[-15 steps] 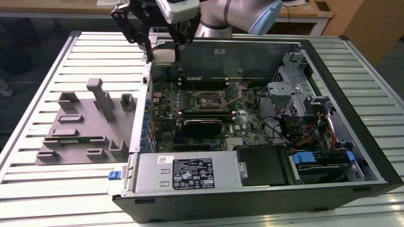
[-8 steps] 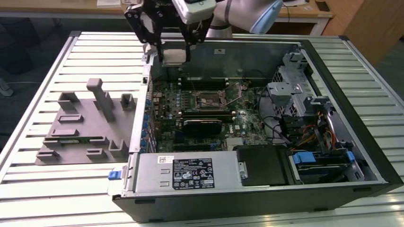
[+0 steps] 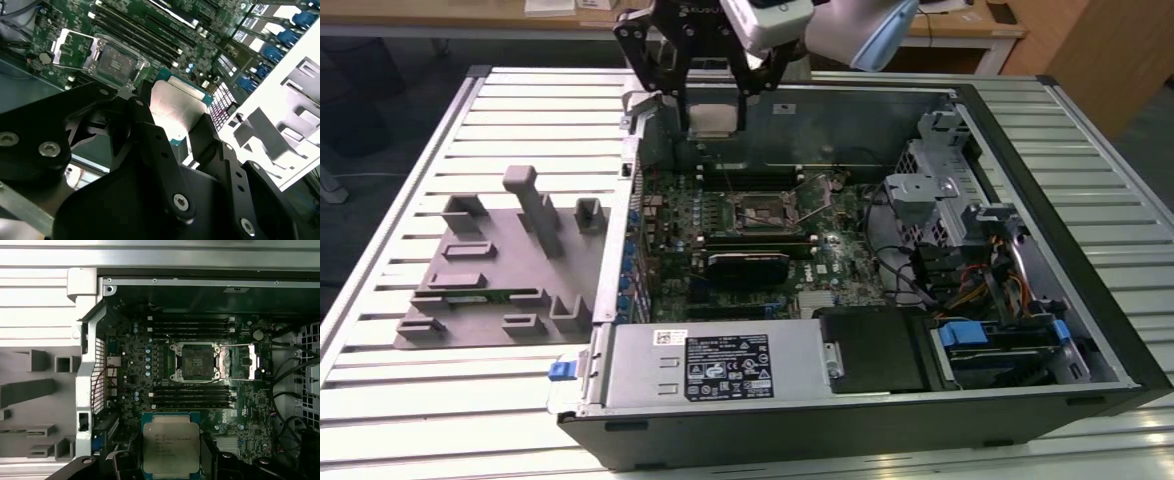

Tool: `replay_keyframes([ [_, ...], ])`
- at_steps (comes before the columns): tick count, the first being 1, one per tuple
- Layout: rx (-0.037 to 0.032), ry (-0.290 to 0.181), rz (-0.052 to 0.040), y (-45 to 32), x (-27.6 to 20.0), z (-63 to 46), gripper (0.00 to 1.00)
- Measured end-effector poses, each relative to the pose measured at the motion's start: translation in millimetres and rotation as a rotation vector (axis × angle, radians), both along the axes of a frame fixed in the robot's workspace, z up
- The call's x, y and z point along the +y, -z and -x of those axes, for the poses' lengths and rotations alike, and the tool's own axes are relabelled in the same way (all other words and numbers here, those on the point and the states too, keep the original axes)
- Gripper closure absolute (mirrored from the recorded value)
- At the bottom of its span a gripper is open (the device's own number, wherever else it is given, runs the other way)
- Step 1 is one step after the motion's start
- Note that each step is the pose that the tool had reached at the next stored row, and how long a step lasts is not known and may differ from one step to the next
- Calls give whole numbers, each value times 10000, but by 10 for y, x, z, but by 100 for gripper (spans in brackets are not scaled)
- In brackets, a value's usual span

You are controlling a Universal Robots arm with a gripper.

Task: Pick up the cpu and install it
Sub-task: 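Pick up the cpu and move it towards the insertion slot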

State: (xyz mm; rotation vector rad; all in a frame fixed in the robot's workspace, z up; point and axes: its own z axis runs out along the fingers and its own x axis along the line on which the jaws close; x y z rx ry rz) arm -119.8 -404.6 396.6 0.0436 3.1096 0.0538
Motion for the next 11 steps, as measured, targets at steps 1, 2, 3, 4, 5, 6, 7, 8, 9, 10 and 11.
replay_keyframes([
  [1,0,0,0,0,0,-25,45],
  [2,0,1,0,0,0,-53,45],
  [3,0,1,0,0,0,-80,45],
  [4,0,2,0,0,0,-106,45],
  [5,0,2,0,0,0,-133,45],
  [6,0,2,0,0,0,-160,45],
  [7,0,2,0,0,0,-185,45],
  [8,0,3,0,0,0,-211,45],
  [9,0,4,0,0,0,-239,45],
  [10,0,4,0,0,0,-265,45],
  [11,1,5,0,0,0,-290,45],
])
